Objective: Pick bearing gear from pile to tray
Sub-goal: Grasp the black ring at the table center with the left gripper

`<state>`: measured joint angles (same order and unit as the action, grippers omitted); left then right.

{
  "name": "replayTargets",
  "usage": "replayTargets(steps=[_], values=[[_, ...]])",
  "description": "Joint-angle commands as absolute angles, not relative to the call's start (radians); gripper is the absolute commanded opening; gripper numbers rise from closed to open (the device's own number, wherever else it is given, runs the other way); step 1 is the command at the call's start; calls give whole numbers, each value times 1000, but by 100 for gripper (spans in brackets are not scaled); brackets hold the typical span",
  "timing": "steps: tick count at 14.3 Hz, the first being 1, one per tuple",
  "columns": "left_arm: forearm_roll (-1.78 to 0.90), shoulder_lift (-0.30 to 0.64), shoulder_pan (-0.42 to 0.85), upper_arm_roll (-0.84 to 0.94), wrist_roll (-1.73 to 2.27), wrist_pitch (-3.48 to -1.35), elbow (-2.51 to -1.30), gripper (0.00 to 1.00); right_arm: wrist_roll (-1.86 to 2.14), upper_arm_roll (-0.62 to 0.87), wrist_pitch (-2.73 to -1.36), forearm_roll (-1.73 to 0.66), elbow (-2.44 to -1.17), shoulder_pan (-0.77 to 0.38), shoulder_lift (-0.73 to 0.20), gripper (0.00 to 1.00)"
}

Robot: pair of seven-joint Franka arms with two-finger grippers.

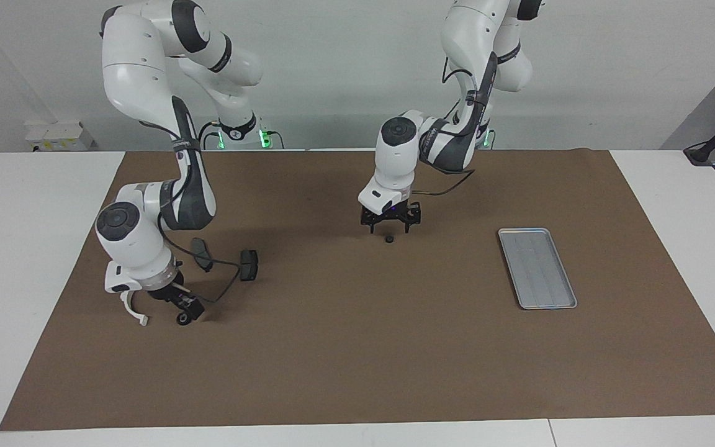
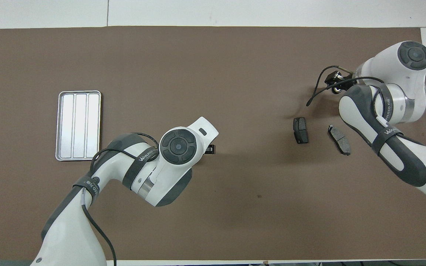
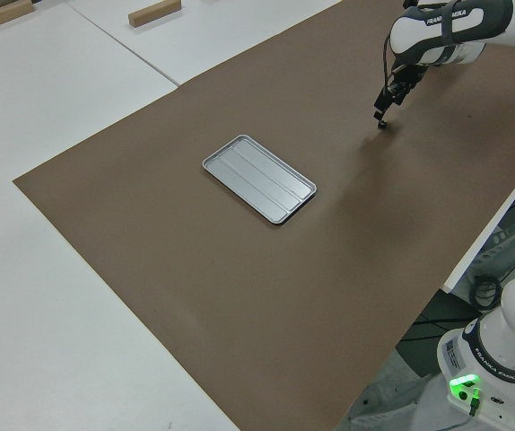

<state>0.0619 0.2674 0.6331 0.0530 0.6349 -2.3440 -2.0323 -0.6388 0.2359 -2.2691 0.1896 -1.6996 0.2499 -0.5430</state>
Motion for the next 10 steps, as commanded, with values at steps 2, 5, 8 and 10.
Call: replayTargets(steps=[2,5,8,10], values=[[89,294,629,46,646,-2391,-2025,100,-623,239,-2304,187,-1704,256,-560,91],[89,290,626,48,643,-2388,-2048,100,-621,239,-2306,189,-1701,256,-558,87],[89,285,626,48,643,-2390,-2069,100,-620,239,-2306,209,-1695,259,-560,77],[87,284,626,48,641,-2393,-2075,100,-620,239,-2290,207,-1697,259,-558,78]])
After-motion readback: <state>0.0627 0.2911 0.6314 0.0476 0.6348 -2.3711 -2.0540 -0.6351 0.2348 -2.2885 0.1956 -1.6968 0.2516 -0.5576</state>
